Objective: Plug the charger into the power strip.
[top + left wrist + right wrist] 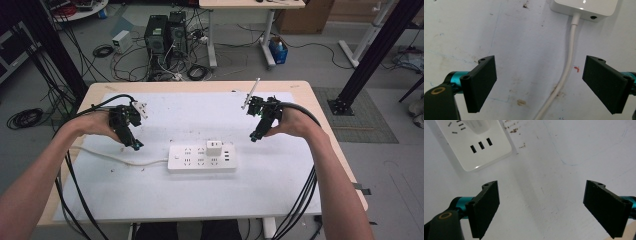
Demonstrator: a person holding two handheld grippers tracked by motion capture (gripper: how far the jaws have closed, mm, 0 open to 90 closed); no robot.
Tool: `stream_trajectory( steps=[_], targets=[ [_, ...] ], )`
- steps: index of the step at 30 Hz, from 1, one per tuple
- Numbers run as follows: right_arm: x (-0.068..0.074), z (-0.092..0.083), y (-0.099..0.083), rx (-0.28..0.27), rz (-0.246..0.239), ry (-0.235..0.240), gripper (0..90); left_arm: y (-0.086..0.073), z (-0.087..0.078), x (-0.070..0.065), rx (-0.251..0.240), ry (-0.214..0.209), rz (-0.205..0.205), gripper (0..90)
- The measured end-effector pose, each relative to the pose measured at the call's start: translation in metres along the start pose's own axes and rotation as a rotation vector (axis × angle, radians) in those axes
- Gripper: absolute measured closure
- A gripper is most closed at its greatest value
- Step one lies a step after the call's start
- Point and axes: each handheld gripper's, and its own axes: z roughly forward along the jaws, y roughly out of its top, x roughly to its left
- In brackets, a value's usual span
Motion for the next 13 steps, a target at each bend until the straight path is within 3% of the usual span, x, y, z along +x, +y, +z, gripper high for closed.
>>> stream_trajectory(
  steps=[13],
  targets=[
    [0.0033,-0.0001,0.0030,-0.002,-0.009,-0.001,13.1,-0.0004,0.0011,-0.0001,0.006,0.001,0.004,12.3]
  ],
)
